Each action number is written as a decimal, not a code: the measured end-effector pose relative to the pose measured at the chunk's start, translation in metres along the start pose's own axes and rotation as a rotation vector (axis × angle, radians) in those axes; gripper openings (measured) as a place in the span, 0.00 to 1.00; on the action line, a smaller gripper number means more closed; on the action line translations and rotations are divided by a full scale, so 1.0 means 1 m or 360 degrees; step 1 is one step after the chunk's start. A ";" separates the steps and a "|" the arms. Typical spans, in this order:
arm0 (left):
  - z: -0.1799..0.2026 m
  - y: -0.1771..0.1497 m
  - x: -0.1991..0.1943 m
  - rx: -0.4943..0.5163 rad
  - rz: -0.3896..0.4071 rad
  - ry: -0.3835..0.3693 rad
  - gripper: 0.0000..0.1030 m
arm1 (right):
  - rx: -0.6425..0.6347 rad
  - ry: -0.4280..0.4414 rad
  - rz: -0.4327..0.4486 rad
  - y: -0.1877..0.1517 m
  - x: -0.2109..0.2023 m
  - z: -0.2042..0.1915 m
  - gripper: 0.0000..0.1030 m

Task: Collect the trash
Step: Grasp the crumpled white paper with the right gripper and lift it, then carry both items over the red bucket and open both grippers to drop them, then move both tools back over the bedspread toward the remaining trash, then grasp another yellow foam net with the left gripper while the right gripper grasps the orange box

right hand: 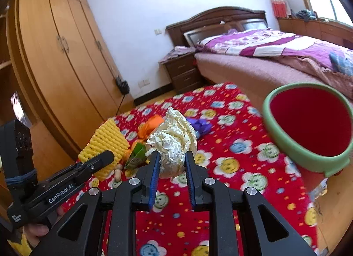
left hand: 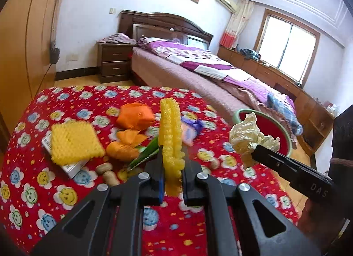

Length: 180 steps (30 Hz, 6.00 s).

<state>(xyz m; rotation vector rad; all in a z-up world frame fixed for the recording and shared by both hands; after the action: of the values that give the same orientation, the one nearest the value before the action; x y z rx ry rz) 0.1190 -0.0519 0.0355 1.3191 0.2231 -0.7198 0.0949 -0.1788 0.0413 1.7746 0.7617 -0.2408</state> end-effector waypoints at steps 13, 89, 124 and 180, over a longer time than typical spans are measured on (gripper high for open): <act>0.076 0.031 0.026 0.0089 -0.0076 -0.0197 0.11 | 0.0118 -0.0158 0.0232 0.027 -0.060 0.070 0.22; 0.178 0.009 0.126 0.0263 -0.0446 -0.0272 0.54 | 0.0438 -0.0608 0.0165 0.027 -0.083 0.216 0.57; -0.048 0.027 0.020 -0.0081 -0.0243 0.0348 0.65 | 0.0231 -0.0357 -0.0002 0.009 -0.043 0.080 0.70; -0.122 0.016 0.047 -0.0284 -0.0074 0.0178 0.10 | 0.0064 -0.0186 -0.0284 0.008 0.065 -0.004 0.71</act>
<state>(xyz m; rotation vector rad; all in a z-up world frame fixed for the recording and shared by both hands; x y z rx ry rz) 0.1947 0.0467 -0.0089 1.1879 0.4004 -0.6502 0.1488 -0.1520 0.0155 1.7151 0.8365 -0.4780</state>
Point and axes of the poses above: each gripper's, at about its wrist camera, not at the fingertips, and x roughly the way its jaws point, z to its right, y to its top, the point moved 8 cm from there along x, roughly the way its jaws point
